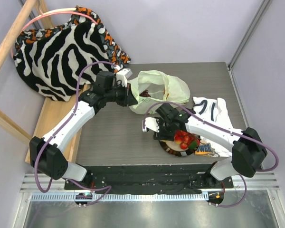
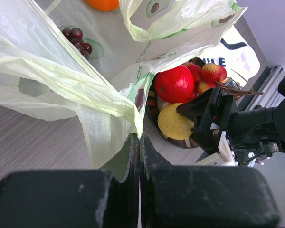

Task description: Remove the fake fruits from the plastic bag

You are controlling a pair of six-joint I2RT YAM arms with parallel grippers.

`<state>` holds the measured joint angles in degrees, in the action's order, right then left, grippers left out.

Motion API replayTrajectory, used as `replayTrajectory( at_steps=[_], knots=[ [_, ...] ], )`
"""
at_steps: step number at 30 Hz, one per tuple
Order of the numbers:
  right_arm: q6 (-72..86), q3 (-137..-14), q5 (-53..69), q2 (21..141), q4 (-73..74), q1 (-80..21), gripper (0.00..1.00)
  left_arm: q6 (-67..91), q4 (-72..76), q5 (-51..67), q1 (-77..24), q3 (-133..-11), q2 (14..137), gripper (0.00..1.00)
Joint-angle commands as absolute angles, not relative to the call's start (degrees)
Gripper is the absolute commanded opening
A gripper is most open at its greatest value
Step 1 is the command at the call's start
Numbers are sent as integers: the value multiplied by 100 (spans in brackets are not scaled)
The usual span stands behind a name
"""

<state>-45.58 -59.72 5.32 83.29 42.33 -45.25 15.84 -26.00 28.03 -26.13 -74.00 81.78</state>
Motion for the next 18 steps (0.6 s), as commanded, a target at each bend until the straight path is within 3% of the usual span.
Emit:
replayTrajectory(
  at_steps=[1, 2, 5, 11, 18],
  knots=[
    [-4589, -5933, 457, 8411, 3832, -4518, 43, 1468, -2487, 2821, -2610, -7400, 7998, 0],
    [-4553, -5941, 414, 8402, 3841, -4518, 54, 1476, -2479, 2821, -2619, -7400, 7998, 0],
    [-4368, -5950, 247, 8315, 3832, -4518, 73, 1494, -2479, 2839, -2619, -7400, 8007, 0],
    [-4159, -7003, 158, 8156, 4982, -4509, 82, 1529, -2479, 2918, -2619, -7462, 8024, 0],
    [-4288, -7926, 167, 8095, 5914, -4465, 82, 1608, -2435, 2988, -2619, -7471, 8077, 0]
  ],
)
